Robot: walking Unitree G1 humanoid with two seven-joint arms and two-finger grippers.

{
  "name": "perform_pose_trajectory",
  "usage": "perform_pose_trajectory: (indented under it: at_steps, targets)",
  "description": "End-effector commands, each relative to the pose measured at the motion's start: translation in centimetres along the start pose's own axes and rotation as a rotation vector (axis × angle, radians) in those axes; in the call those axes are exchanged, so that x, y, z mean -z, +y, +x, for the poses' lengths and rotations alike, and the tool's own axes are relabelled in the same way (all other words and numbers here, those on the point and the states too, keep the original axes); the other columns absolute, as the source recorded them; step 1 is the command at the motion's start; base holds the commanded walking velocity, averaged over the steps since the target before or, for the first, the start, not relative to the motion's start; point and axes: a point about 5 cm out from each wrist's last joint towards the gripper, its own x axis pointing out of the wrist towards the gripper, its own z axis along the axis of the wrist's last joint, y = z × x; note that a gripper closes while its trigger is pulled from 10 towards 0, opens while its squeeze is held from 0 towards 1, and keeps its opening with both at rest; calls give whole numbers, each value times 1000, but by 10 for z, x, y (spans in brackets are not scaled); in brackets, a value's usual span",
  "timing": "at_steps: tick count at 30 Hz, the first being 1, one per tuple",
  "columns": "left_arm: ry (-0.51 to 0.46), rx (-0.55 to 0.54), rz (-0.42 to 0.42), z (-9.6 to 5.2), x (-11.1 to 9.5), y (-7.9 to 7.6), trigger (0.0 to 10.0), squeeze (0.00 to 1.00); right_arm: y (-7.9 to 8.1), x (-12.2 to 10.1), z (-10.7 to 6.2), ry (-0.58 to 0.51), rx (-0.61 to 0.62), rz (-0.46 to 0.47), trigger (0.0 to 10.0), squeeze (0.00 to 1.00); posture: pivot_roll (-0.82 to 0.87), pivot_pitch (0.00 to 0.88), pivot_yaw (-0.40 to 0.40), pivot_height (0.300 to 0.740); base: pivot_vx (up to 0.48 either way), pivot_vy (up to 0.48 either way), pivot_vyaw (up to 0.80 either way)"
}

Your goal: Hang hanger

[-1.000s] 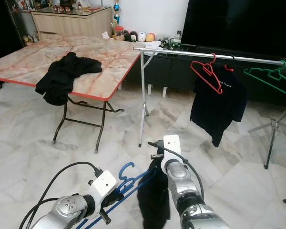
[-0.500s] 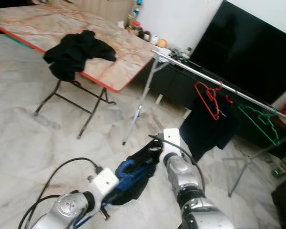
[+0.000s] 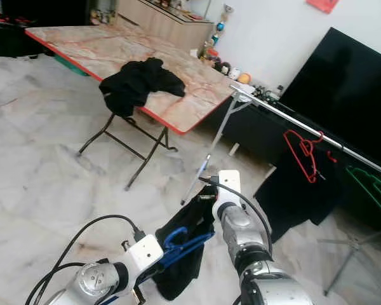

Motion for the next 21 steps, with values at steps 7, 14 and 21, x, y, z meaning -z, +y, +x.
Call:
perform_pose_trajectory:
  at_steps: [7, 14, 21]
  targets:
    - [-81, 105, -6, -6, -19, -5, 10000, 0, -4, 22, -4, 43, 107, 34, 10000, 0, 327, 0, -75, 740, 0, 0, 0]
    - [-34, 155, 18, -19, -12, -4, 10000, 0, -2, 33, -7, 62, 129, -9, 10000, 0, 289, 0, -35, 740, 0, 0, 0]
    - [78, 200, 75, -34, 8, -5, 10000, 0, -15, 25, -7, 37, 182, -42, 10000, 0, 255, 0, -21, 740, 0, 0, 0]
